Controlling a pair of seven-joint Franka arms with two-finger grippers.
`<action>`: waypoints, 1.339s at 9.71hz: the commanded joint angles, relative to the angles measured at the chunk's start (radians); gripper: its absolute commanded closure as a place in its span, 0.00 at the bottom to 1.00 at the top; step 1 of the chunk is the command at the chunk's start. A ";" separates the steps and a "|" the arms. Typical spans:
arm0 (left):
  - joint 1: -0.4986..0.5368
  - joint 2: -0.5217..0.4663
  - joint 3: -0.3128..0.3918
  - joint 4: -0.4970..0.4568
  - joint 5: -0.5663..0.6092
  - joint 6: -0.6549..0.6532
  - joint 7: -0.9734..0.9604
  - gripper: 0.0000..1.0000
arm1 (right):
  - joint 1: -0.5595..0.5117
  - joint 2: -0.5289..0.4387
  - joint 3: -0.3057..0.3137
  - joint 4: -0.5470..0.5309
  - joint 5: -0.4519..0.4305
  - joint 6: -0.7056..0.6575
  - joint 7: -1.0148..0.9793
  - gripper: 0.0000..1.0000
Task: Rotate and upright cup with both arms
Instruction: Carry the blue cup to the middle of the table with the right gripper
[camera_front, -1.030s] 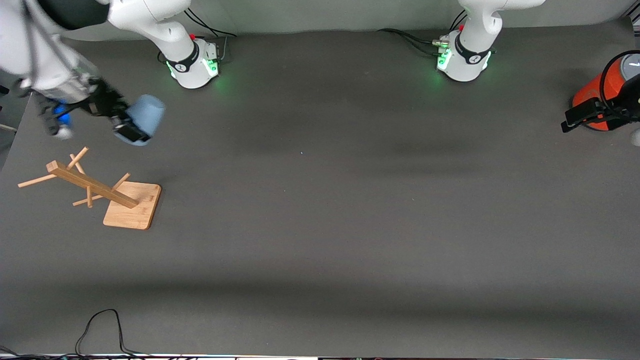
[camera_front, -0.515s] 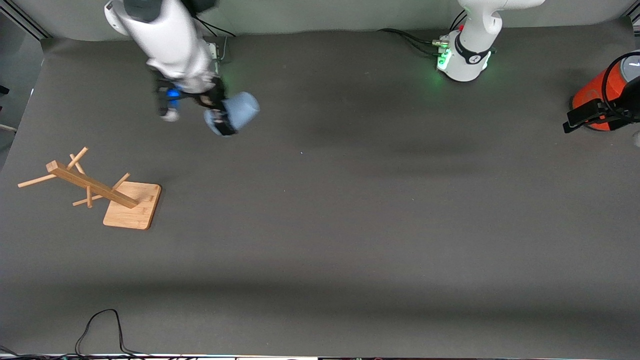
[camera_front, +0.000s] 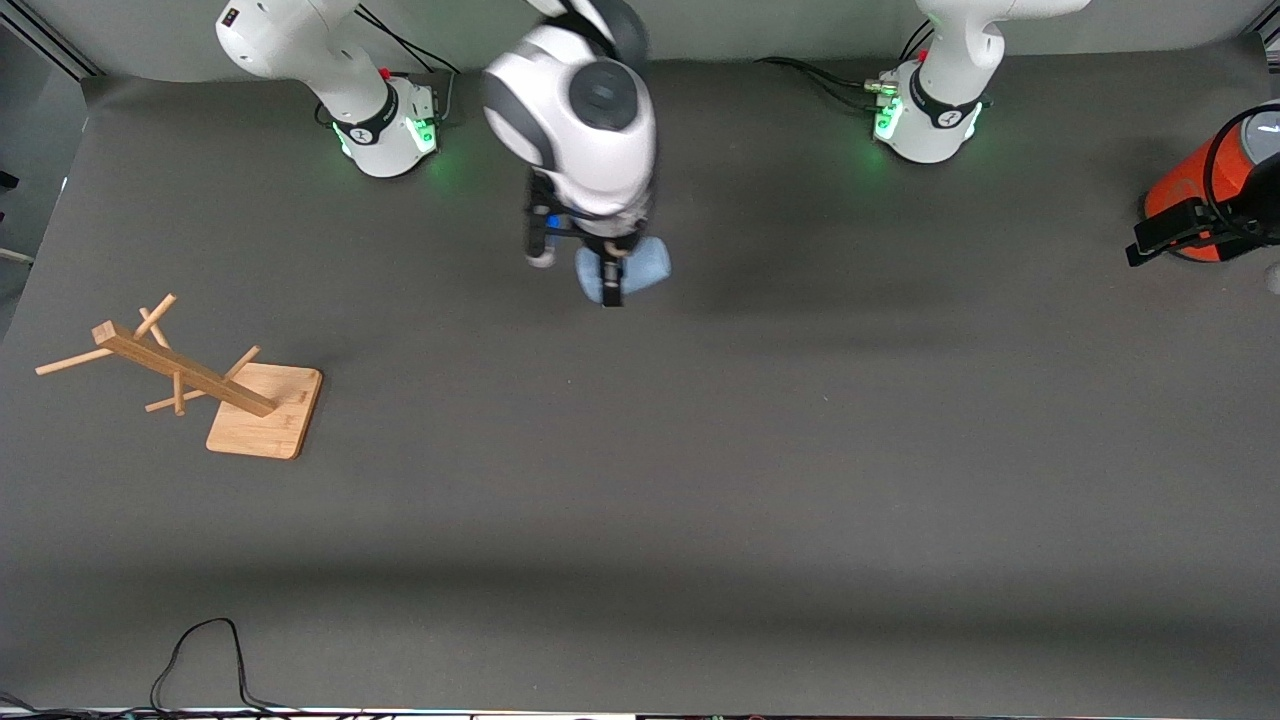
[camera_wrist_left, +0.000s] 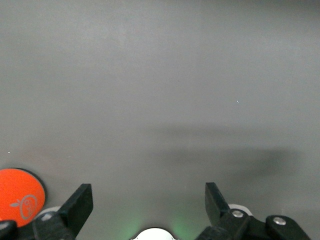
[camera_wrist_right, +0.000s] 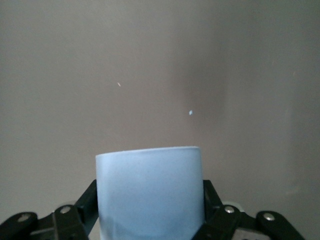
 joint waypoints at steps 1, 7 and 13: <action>0.001 -0.008 -0.001 -0.004 -0.001 -0.005 0.005 0.00 | 0.051 0.175 -0.016 0.152 -0.002 0.007 0.130 0.45; 0.001 -0.008 -0.001 -0.004 -0.003 -0.017 0.006 0.00 | 0.089 0.480 -0.017 0.326 -0.019 0.036 0.312 0.45; 0.003 -0.008 -0.001 -0.004 -0.009 -0.025 0.006 0.00 | 0.088 0.507 -0.026 0.327 -0.028 0.064 0.318 0.00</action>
